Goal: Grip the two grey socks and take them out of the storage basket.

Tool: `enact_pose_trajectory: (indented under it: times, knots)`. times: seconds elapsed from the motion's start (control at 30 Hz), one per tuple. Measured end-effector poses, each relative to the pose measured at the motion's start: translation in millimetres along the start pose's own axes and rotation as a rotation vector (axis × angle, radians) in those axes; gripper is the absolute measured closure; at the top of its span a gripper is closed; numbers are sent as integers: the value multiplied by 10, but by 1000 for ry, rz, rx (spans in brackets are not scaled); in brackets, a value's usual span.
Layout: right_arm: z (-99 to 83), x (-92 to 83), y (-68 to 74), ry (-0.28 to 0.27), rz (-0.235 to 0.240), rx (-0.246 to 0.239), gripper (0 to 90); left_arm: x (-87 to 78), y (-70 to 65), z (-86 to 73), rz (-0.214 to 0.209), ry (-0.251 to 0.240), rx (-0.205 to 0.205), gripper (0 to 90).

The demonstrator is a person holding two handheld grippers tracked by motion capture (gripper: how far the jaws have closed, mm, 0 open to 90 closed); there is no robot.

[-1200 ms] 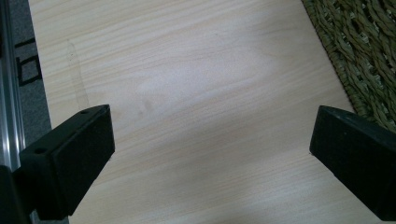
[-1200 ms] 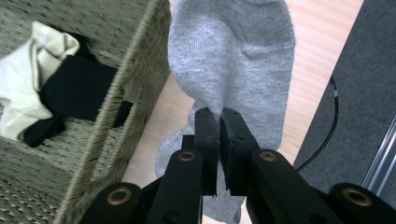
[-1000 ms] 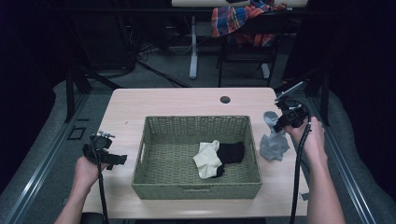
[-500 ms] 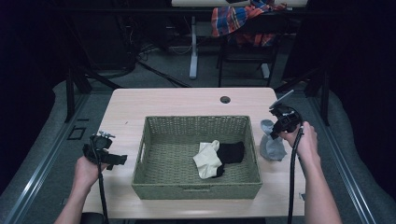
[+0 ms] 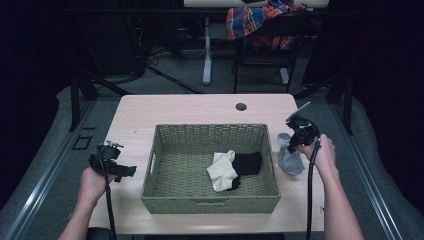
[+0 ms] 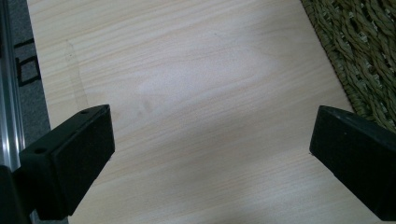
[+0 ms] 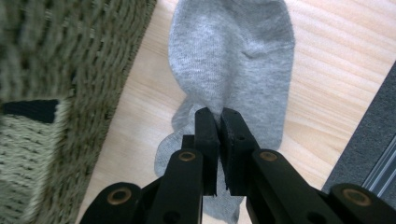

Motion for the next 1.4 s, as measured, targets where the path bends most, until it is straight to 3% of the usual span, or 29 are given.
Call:
enact_pose_trajectory:
  times: [0.6, 0.73, 0.87, 0.93, 0.97, 1.0, 1.03, 1.07, 1.1, 1.13, 1.23, 1.4]
  knots:
    - [-22, 262, -14, 32, 33, 17, 859, 8, 2, 1, -2, 1, 1, 2]
    - [-34, 347, -35, 38, 18, 17, 847, 3, 1, 4, -2, -1, -2, 2]
    - [-37, 387, -27, 50, 21, 6, 818, -5, -4, 9, -6, -4, -2, 2]
    - [-27, 423, -13, 31, 10, 17, 787, -5, -1, 7, -6, -4, -5, 2]
    - [-45, 445, -16, 56, 12, -3, 732, -8, 2, 8, -6, -6, -6, 2]
    - [-45, 445, -16, 56, 12, -3, 732, -8, 2, 8, -6, -6, -6, 2]
    - [-39, 415, -14, 54, 18, -11, 653, -7, 4, 10, -5, -10, -7, 2]
    - [-39, 415, -14, 54, 18, -11, 653, -7, 4, 11, -5, -10, -7, 2]
    - [-16, 327, -8, 24, 19, -14, 546, -7, 5, 11, -5, -10, -8, 2]
    - [-16, 327, -8, 24, 19, -14, 546, -6, 6, 11, -5, -10, -8, 2]
    - [13, 77, 10, -56, 7, -11, 412, -12, 2, 14, -4, -13, -6, 2]
    - [-30, -168, 40, -95, -14, -42, 350, -18, 5, 15, -2, -15, -8, 2]
Point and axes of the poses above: each handheld gripper's, and its own axes: x roughly forward along the jaws, z roughly out of its top, y roughly to its left, the point moved 9 cm from there along x, roughly forward along the jaws, and after that the axes turned 2 degrees about x, right-handed, at the moved point
